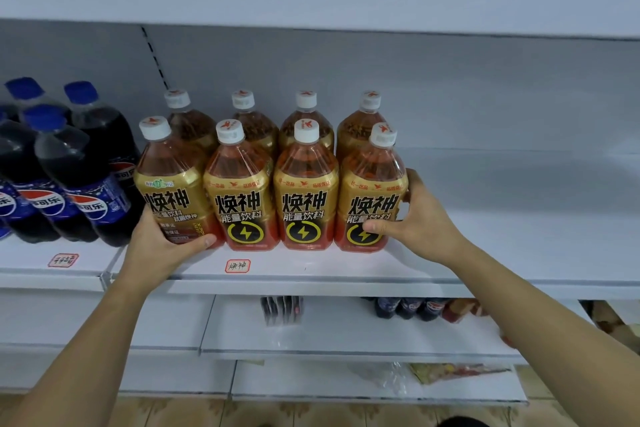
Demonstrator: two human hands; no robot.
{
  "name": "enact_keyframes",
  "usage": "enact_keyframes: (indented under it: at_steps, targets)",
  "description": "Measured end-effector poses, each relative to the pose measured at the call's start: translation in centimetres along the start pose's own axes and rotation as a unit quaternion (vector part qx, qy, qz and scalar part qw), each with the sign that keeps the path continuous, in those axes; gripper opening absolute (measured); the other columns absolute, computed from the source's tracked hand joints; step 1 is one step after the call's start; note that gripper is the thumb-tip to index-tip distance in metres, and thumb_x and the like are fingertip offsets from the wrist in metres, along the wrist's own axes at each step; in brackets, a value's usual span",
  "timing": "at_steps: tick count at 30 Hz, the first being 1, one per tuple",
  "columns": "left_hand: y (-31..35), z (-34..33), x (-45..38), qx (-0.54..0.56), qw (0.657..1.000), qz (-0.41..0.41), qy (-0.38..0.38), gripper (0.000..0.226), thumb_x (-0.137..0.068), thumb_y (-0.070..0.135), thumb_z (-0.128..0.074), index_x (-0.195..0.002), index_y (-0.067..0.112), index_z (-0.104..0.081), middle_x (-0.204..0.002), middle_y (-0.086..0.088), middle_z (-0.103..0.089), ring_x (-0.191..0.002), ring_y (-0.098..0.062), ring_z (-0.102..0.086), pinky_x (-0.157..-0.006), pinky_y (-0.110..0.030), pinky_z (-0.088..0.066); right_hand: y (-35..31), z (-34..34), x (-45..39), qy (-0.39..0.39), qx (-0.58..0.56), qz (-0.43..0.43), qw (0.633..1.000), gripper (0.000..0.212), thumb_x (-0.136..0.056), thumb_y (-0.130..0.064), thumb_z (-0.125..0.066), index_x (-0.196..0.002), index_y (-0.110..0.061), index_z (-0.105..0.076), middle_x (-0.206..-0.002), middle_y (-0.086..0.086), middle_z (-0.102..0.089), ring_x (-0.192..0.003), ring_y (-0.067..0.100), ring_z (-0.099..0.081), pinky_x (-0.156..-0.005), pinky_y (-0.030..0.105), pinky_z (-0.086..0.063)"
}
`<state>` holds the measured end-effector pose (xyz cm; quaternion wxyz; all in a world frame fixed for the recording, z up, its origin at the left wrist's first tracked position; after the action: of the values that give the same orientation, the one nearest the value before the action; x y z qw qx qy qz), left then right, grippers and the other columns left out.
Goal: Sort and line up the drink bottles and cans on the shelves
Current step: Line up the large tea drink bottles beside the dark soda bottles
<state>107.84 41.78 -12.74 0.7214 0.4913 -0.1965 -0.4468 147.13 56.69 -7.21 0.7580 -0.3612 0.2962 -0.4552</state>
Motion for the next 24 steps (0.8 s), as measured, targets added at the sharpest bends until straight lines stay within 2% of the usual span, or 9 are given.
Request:
enact_keyframes:
  at_steps: [3, 6, 10, 12, 14, 16, 18, 21, 24]
  targets:
    - [-0.3, 0.0, -0.3, 0.006, 1.000, 0.003, -0.004, 0.081, -0.045, 0.035, -0.096, -0.113, 0.035, -0.052, -0.110, 0.016, -0.068, -0.097, 0.010, -0.063, -0.089, -0.031, -0.048, -0.1, -0.1, -0.2, -0.001, 0.007, 0.002, 1.000, 0.089, -0.064, -0.044, -0.093, -0.135, -0.022, -0.044, -0.125, -0.007, -0.062, -0.113, 0.015, -0.060, -0.090, 0.029, -0.052]
    - [-0.4, 0.0, -0.4, 0.003, 1.000, -0.004, -0.009, 0.088, -0.044, 0.041, -0.102, -0.117, 0.035, -0.053, -0.113, 0.013, -0.069, -0.104, 0.000, -0.063, -0.091, -0.035, -0.049, -0.1, -0.2, -0.3, 0.004, 0.002, 0.004, 1.000, 0.090, -0.061, -0.050, -0.090, -0.134, -0.023, -0.044, -0.126, -0.007, -0.061, -0.111, 0.012, -0.059, -0.087, 0.023, -0.048]
    - [-0.4, 0.0, -0.3, 0.002, 1.000, -0.006, -0.004, 0.080, -0.046, 0.034, -0.096, -0.112, 0.038, -0.052, -0.113, 0.015, -0.067, -0.104, 0.001, -0.062, -0.091, -0.034, -0.048, 0.3, -0.5, -0.2, 0.011, -0.002, 0.007, 1.000, 0.086, -0.064, -0.046, -0.092, -0.132, -0.027, -0.043, -0.125, -0.011, -0.059, -0.110, 0.006, -0.058, -0.082, 0.015, -0.046]
    - [-0.3, -0.1, -0.3, 0.003, 1.000, -0.005, -0.003, 0.079, -0.046, 0.034, -0.095, -0.112, 0.039, -0.051, -0.112, 0.016, -0.066, -0.102, 0.003, -0.061, -0.089, -0.032, -0.047, 0.2, -0.8, -0.1, -0.024, -0.025, 0.010, 0.999, 0.087, -0.066, -0.054, -0.089, -0.134, -0.032, -0.039, -0.126, -0.014, -0.058, -0.113, 0.003, -0.058, -0.085, 0.019, -0.052]
    - [-0.4, -0.1, -0.3, 0.002, 1.000, -0.002, -0.003, 0.080, -0.046, 0.033, -0.095, -0.112, 0.039, -0.051, -0.112, 0.017, -0.066, -0.102, 0.003, -0.061, -0.087, -0.031, -0.047, -0.6, 0.4, -0.5, -0.032, -0.064, 0.035, 0.997, 0.081, -0.076, -0.068, -0.075, -0.138, -0.031, -0.037, -0.128, -0.014, -0.056, -0.116, -0.001, -0.057, -0.091, 0.026, -0.056]
    - [-0.4, -0.1, -0.5, 0.000, 1.000, -0.003, -0.002, 0.081, -0.046, 0.033, -0.096, -0.113, 0.038, -0.052, -0.111, 0.016, -0.067, -0.102, 0.002, -0.062, -0.087, -0.032, -0.048, -1.7, 3.8, -2.4, 0.039, -0.105, 0.059, 0.992, 0.074, -0.082, -0.077, -0.057, -0.138, -0.031, -0.042, -0.129, -0.007, -0.057, -0.118, 0.005, -0.059, -0.095, 0.030, -0.054]
    - [-0.5, 0.0, -0.5, -0.004, 1.000, -0.006, -0.002, 0.085, -0.045, 0.033, -0.096, -0.118, 0.032, -0.054, -0.111, 0.012, -0.069, -0.102, -0.001, -0.063, -0.089, -0.035, -0.050, -3.0, 6.3, -5.5, 0.070, -0.108, 0.054, 0.990, 0.066, -0.086, -0.072, -0.058, -0.138, -0.033, -0.046, -0.134, -0.004, -0.057, -0.120, 0.011, -0.060, -0.094, 0.032, -0.052]
    - [-0.4, -0.1, -0.3, -0.004, 1.000, -0.007, 0.000, 0.089, -0.045, 0.031, -0.095, -0.124, 0.026, -0.053, -0.107, 0.016, -0.070, -0.099, 0.003, -0.064, -0.087, -0.032, -0.049, -4.8, 4.6, -10.1, -0.053, -0.055, 0.022, 0.997, 0.070, -0.087, -0.063, -0.067, -0.146, -0.033, -0.045, -0.140, -0.003, -0.056, -0.126, 0.017, -0.058, -0.094, 0.037, -0.053]
    - [-0.3, -0.2, -0.3, 0.000, 1.000, -0.001, 0.001, 0.079, -0.045, 0.029, -0.094, -0.111, 0.036, -0.052, -0.096, 0.038, -0.068, -0.090, 0.020, -0.061, -0.080, -0.021, -0.045, -4.7, 1.7, -12.1, -0.154, -0.026, 0.009, 0.988, 0.060, -0.084, -0.054, -0.066, -0.138, -0.030, -0.054, -0.131, -0.001, -0.065, -0.120, 0.023, -0.065, -0.100, 0.059, -0.054]
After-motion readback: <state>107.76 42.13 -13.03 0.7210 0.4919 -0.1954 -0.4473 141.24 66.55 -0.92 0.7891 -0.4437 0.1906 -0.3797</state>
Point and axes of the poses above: each hand's wrist, its own x-axis away from the middle knuckle, its own z-axis out of the back of the hand, y = z × x, the point moved 9 cm from there along -x, towards the middle knuckle
